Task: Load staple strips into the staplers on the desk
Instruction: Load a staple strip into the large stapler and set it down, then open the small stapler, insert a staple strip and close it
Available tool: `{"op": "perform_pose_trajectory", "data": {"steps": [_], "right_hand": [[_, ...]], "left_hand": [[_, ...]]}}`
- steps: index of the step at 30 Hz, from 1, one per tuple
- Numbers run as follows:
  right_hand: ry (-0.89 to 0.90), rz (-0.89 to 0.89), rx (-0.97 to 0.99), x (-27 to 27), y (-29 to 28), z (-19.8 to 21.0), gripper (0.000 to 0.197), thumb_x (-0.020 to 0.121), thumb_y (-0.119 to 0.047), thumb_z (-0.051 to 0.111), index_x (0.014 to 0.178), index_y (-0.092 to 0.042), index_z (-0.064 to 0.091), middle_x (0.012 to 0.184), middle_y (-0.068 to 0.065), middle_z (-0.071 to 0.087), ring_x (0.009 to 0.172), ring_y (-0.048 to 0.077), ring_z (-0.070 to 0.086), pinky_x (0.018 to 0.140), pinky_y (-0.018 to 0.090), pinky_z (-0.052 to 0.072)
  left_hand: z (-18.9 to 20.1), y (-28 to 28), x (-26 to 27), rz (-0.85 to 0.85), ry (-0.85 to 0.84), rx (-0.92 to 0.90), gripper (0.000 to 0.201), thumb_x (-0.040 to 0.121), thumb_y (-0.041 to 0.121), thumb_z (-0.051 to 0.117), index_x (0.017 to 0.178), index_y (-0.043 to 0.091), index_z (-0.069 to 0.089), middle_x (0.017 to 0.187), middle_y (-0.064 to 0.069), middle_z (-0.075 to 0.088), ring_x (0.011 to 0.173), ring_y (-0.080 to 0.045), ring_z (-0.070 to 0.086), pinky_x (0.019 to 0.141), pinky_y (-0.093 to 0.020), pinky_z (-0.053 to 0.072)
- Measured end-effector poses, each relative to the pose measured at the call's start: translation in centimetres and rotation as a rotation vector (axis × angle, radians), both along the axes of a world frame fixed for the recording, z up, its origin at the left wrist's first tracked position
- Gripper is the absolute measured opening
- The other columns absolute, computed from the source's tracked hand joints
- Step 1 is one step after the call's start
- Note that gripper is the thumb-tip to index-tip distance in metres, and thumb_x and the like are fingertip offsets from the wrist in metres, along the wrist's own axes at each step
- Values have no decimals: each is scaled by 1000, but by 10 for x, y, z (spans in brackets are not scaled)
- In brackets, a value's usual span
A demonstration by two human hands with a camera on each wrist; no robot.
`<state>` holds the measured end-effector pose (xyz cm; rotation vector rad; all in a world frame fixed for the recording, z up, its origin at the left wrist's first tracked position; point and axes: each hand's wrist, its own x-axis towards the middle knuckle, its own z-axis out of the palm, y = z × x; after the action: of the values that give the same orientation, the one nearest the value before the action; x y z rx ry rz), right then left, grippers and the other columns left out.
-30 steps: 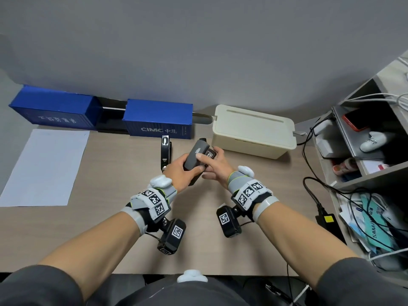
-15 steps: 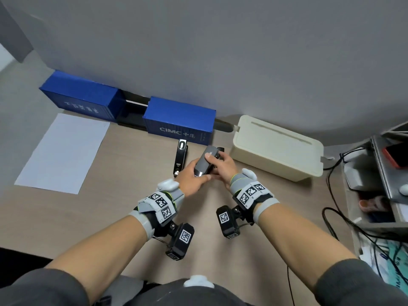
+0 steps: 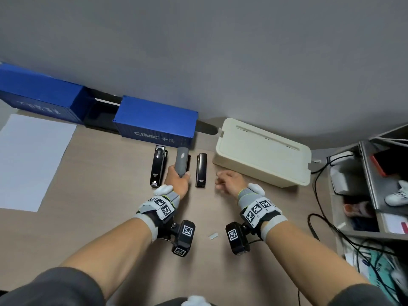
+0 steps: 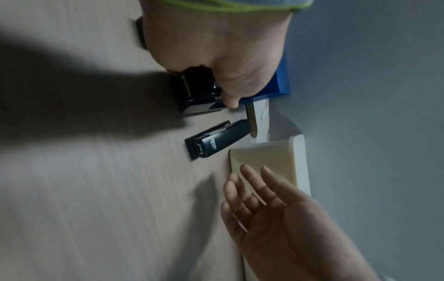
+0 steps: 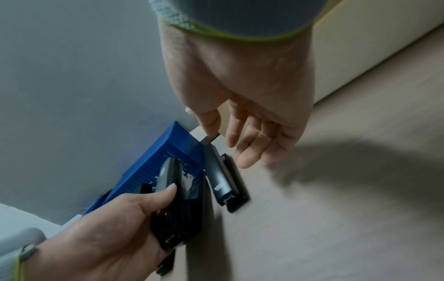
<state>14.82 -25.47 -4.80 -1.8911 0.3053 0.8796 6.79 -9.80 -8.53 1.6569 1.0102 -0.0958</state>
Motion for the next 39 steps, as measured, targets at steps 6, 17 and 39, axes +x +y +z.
{"op": "perform_pose_trajectory", "data": {"steps": [6, 17, 39], "right_hand": [[23, 38, -86, 0, -3, -15, 16, 91, -7, 56, 76, -13, 57, 66, 8, 54, 40, 9, 53, 35, 13, 38], [-181, 225, -297, 7, 54, -79, 77, 58, -60, 62, 122, -23, 44, 116, 5, 64, 104, 26, 62, 96, 44, 48], [-128, 199, -179, -26, 6, -37, 7, 85, -23, 65, 91, -21, 64, 70, -1, 64, 56, 17, 59, 60, 33, 52]], "left_hand": [[-3, -8, 8, -24, 57, 56, 55, 91, 21, 63, 140, 15, 39, 125, -12, 63, 106, -33, 62, 86, -32, 44], [24, 31, -13, -108, -180, 248, 51, 84, 17, 70, 132, 16, 51, 132, -2, 56, 119, -15, 53, 97, -23, 40], [17, 75, -59, 79, 62, 171, 51, 81, 15, 69, 130, 25, 60, 114, -8, 70, 98, -31, 64, 84, -28, 46]]}}
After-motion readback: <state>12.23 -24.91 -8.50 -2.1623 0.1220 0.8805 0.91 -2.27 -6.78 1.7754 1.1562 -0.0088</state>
